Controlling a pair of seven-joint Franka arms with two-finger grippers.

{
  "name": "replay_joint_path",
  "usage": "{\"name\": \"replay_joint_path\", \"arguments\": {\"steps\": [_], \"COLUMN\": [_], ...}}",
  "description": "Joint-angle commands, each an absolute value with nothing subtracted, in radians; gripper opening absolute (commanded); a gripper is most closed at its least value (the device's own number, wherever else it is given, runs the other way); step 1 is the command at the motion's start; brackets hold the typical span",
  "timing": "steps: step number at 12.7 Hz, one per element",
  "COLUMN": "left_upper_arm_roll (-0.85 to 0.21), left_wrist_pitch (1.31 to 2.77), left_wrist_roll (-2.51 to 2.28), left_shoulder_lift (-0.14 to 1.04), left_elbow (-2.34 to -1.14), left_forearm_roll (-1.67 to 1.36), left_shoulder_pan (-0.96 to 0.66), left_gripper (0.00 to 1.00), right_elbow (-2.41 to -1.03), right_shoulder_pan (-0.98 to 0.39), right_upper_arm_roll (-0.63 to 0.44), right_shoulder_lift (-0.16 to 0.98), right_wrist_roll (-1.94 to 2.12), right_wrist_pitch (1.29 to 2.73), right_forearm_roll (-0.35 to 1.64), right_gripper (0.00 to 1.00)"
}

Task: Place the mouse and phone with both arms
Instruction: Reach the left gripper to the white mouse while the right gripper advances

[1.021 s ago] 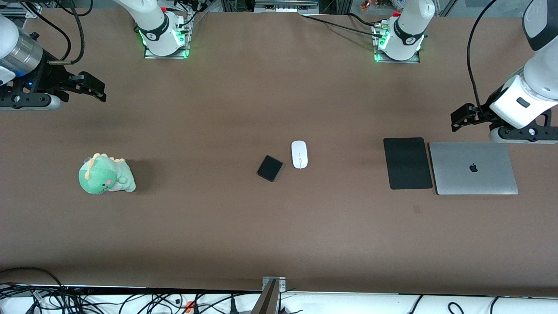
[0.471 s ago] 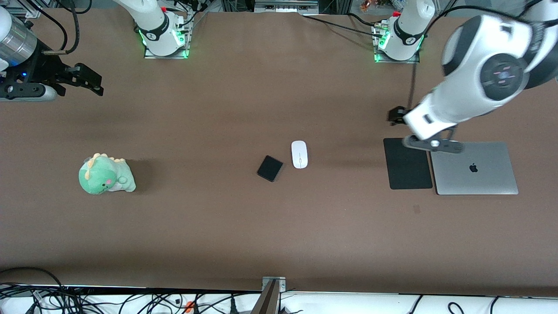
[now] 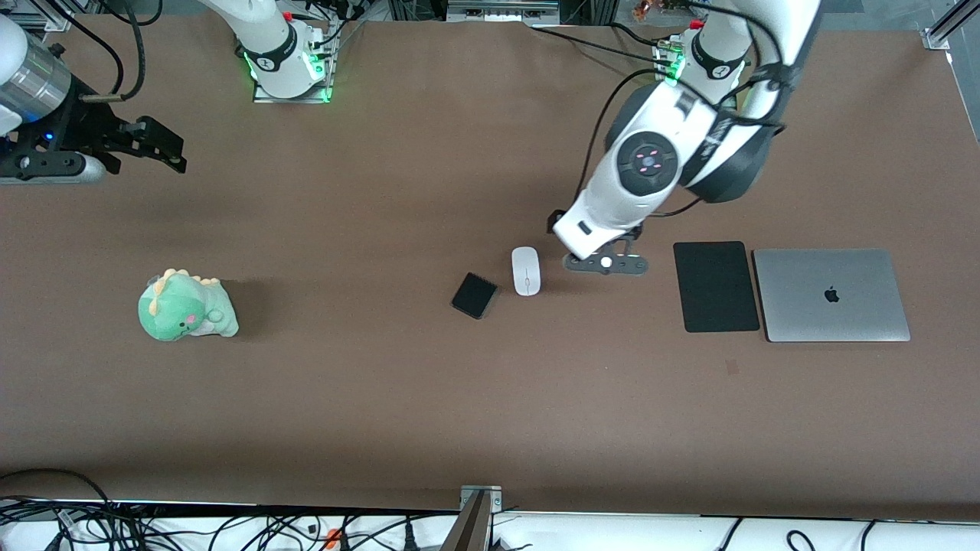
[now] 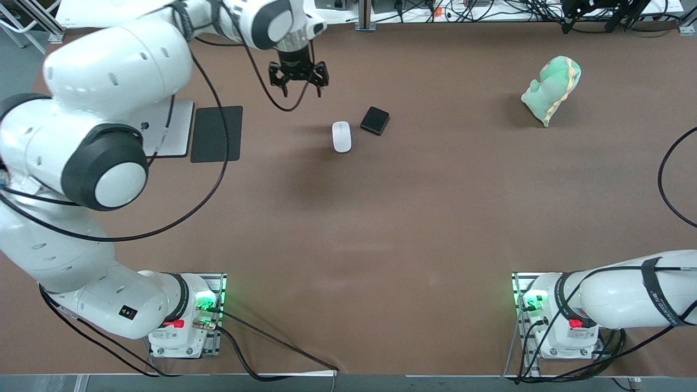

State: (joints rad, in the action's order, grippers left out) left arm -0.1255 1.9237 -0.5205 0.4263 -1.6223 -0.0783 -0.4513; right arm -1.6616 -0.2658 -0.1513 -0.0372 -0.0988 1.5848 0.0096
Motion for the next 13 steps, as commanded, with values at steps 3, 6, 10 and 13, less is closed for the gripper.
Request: {"name": "replay_joint_path", "arguments": {"steps": [3, 6, 10, 13], "left_upper_arm_roll": [-0.112, -0.109, -0.110, -0.110], "left_wrist_pitch": [2.162, 2.337, 2.475, 2.513], "left_wrist_roll": [-0.581, -0.713, -0.888, -0.882], "left_shoulder_lift": [0.543, 0.624, 0.724, 0.738], "left_elbow": [-1.661, -1.707, -1.707, -1.707], "left_forearm_roll": [-0.077, 0.019, 0.164, 0.166], "left_shoulder_pan": [-0.506, -0.561, -0.594, -0.601], "left_gripper": [1.00, 1.00, 1.00, 1.00], "right_elbow": [-1.658, -1.657, -1.661, -1.661], "right_shoulder_pan": [-0.268, -0.268, -0.268, -0.279], "right_upper_arm_roll": [-0.150, -0.150, -0.150, -0.150], "right_shoulder_lift": [0.021, 0.034, 0.035, 0.041], "right_wrist_roll": [-0.106, -0.106, -0.106, -0.106], "right_wrist_pitch": [1.650, 1.657, 1.643, 1.643], "right_forearm_roll": [0.055, 0.060, 0.060, 0.060], "right_gripper": [1.00, 1.00, 1.00, 1.00]}}
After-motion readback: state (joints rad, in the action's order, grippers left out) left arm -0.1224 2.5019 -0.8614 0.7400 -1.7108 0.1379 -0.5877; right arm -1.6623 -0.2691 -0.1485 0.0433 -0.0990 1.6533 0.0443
